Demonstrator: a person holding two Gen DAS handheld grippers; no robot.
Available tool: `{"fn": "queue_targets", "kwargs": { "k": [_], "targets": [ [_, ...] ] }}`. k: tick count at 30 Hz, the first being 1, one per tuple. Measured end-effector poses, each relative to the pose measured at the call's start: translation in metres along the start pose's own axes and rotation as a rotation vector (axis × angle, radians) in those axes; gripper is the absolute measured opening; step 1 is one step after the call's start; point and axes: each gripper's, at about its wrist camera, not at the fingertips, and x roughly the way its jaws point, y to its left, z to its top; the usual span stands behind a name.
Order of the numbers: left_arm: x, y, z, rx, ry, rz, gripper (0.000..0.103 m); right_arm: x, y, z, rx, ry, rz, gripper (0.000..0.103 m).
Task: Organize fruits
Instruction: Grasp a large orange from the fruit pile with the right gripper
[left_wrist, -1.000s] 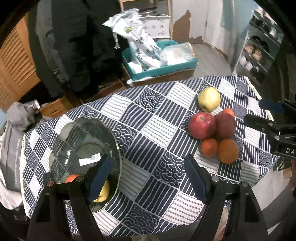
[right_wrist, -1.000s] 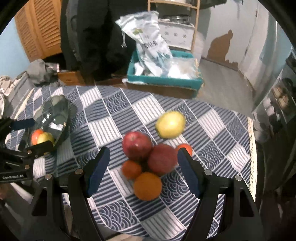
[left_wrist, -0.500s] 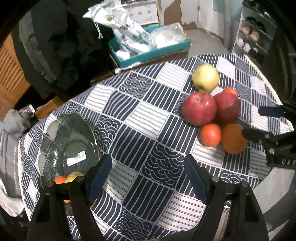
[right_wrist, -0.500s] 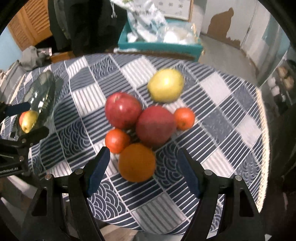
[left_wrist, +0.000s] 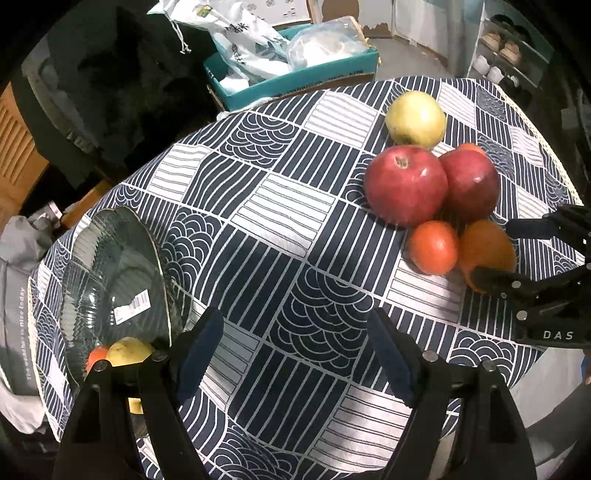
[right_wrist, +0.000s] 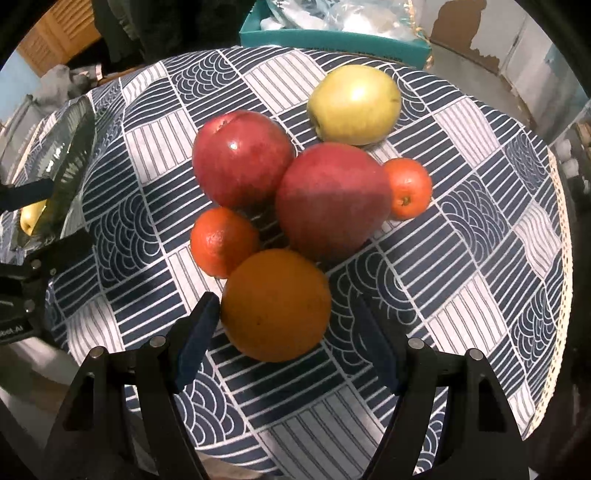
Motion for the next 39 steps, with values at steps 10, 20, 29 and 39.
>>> {"fn": "queue_targets", "kwargs": {
  "k": [10, 20, 29, 39],
  "targets": [
    [0.005, -0.002, 0.006, -0.011, 0.003, -0.035, 0.081, 0.012, -0.003, -0.001, 0.005, 0.039, 0.042, 0.063],
    [0.008, -0.013, 0.028, -0.033, -0.010, -0.114, 0.081, -0.021, -0.032, -0.005, 0.079, -0.031, 0.012, 0.063],
    [0.020, -0.037, 0.050, -0.009, -0.019, -0.159, 0.082, -0.041, -0.058, 0.004, 0.148, -0.110, -0.036, 0.063],
    [0.039, -0.052, 0.072, 0.009, -0.013, -0.196, 0.082, -0.052, -0.088, 0.010, 0.213, -0.168, -0.074, 0.063]
  ]
}}
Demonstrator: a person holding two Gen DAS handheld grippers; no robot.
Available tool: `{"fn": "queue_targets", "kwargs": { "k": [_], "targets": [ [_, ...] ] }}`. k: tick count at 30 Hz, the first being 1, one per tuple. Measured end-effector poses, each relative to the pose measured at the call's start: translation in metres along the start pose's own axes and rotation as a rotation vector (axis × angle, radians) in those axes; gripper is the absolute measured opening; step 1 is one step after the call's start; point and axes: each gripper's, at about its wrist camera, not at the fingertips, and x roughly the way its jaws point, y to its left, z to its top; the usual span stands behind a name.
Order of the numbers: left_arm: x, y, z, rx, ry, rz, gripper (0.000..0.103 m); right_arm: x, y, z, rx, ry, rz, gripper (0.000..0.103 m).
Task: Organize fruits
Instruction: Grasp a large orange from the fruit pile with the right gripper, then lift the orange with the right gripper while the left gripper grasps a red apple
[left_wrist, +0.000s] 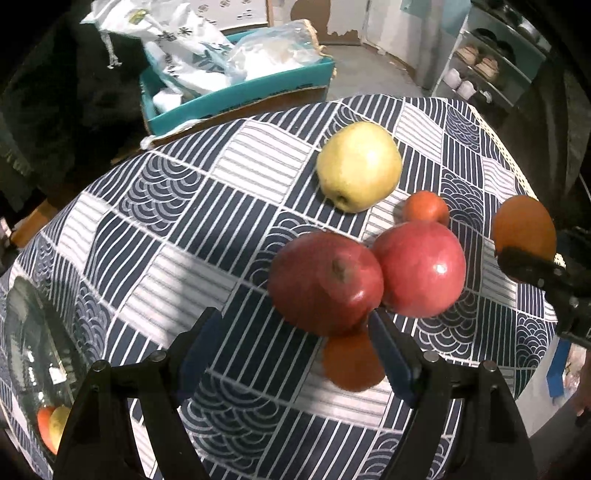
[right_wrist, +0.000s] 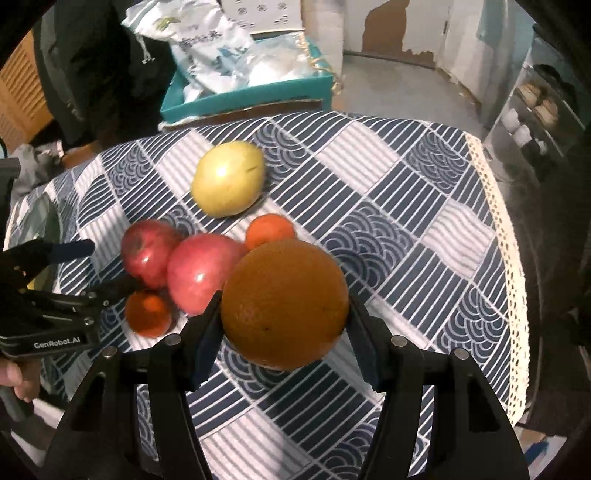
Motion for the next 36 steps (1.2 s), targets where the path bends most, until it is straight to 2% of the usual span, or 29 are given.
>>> {"fn": "queue_targets", "kwargs": {
  "k": [10, 17, 18, 20, 27, 36],
  "targets": [
    [0.024, -0.016, 0.006, 0.096, 0.029, -0.002, 0.082, 0.003, -0.015, 0.005, 0.061, -0.004, 0.034, 0.063],
    [0.032, -0.008, 0.005, 0.062, 0.022, -0.060, 0.083, 0.006, -0.016, 0.007, 0.065, 0.001, 0.040, 0.063],
    [0.032, -0.006, 0.005, 0.058, 0.020, -0.077, 0.079, 0.007, -0.016, 0.007, 0.065, 0.001, 0.041, 0.063],
    [0.032, -0.006, 0.004, 0.052, 0.013, -0.089, 0.078, 0.009, -0.015, 0.008, 0.064, 0.003, 0.042, 0.063],
    [0.028, -0.005, 0.003, 0.033, -0.009, -0.067, 0.078, 0.013, -0.014, 0.008, 0.058, 0.010, 0.033, 0.063],
    [0.001, 0.008, 0.005, -0.017, -0.089, -0.038, 0.072, 0.007, -0.006, 0.011, 0.032, -0.027, 0.017, 0.063]
  ]
}}
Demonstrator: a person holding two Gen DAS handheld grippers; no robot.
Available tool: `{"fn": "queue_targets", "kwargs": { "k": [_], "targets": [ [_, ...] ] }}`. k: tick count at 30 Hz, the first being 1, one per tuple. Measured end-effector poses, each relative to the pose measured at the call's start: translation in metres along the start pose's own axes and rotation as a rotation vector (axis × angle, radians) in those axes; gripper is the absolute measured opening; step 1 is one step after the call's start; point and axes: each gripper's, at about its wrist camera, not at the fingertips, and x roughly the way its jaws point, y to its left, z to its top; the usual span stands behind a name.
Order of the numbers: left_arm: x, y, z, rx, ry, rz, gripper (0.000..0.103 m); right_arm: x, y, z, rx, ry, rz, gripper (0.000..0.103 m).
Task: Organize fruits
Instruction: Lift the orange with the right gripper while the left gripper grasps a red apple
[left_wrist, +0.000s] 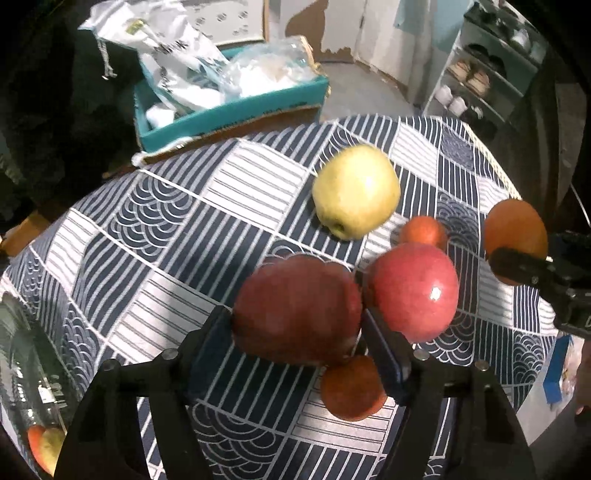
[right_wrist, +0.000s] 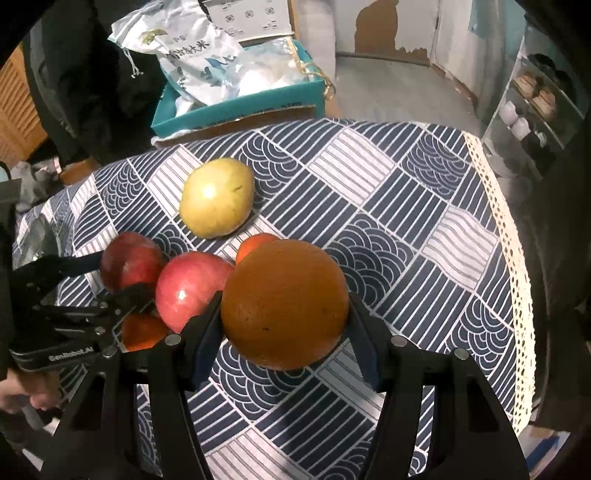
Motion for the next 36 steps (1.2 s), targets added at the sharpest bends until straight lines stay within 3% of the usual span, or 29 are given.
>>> {"fn": "queue_targets", "kwargs": {
  "k": [4, 10, 14, 16, 20, 24, 36],
  "targets": [
    [-0.010, 0.001, 0.001, 0.008, -0.027, 0.003, 0.058, -0.006, 0.006, 0.003, -0.020, -0.022, -0.009, 0.063],
    [-0.012, 0.006, 0.004, -0.003, -0.027, -0.025, 0.056, -0.007, 0.011, 0.002, -0.027, -0.021, -0.003, 0.063],
    [-0.009, 0.003, 0.003, 0.009, -0.016, -0.027, 0.061, -0.005, 0.011, -0.001, -0.029, -0.009, 0.001, 0.063],
    [-0.004, 0.002, 0.000, 0.014, 0.010, -0.037, 0.072, -0.004, 0.010, -0.002, -0.023, -0.002, 0.003, 0.063],
    [0.003, 0.003, -0.007, 0.008, 0.028, -0.053, 0.080, -0.004, 0.009, -0.001, -0.018, -0.003, 0.009, 0.063],
    [0.016, 0.002, -0.013, 0.001, 0.079, -0.084, 0.081, -0.003, 0.010, 0.000, -0.018, -0.002, 0.016, 0.063],
    [0.028, 0.004, -0.008, -0.038, 0.071, -0.151, 0.076, 0.001, 0.012, -0.003, -0.025, 0.010, 0.019, 0.063]
  ]
}}
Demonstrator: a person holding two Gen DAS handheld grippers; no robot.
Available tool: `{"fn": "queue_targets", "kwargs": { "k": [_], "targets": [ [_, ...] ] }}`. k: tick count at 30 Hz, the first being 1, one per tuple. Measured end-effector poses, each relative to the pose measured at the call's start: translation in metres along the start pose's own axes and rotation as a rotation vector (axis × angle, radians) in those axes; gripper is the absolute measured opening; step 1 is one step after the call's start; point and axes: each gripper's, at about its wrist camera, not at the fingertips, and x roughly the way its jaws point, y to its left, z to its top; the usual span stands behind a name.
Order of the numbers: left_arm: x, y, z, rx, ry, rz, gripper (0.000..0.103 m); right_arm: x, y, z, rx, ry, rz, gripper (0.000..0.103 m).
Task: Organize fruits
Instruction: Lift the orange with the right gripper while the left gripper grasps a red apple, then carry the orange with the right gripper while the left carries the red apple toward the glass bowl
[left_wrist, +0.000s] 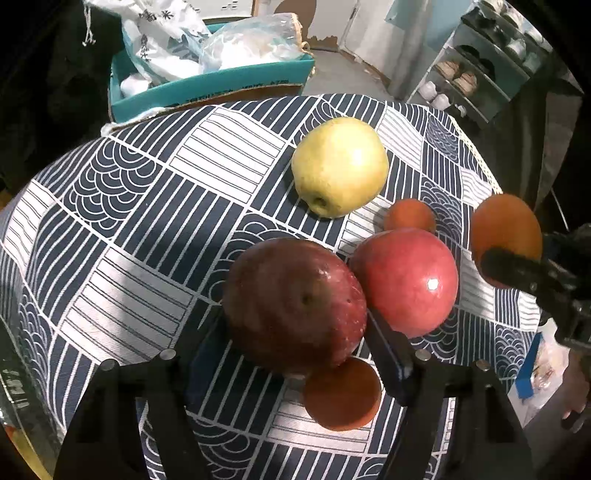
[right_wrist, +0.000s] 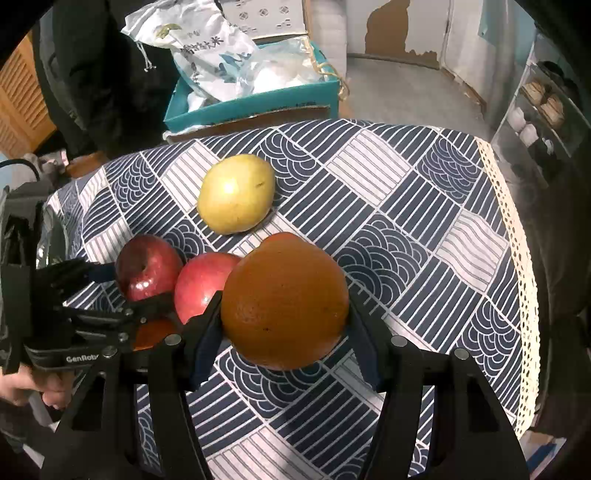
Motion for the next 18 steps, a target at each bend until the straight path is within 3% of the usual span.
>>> {"fn": "queue_targets", "kwargs": {
  "k": [6, 18],
  "targets": [
    [-0.001, 0.001, 0.000, 0.020, -0.011, -0.014, 0.075, 0.001, -0.002, 0.000, 0.005, 0.003, -0.001, 0.063],
    [-0.013, 0.004, -0.007, 0.035, -0.048, 0.069, 0.075, 0.001, 0.008, 0.005, -0.025, -0.017, -0.010, 0.063]
  ]
}}
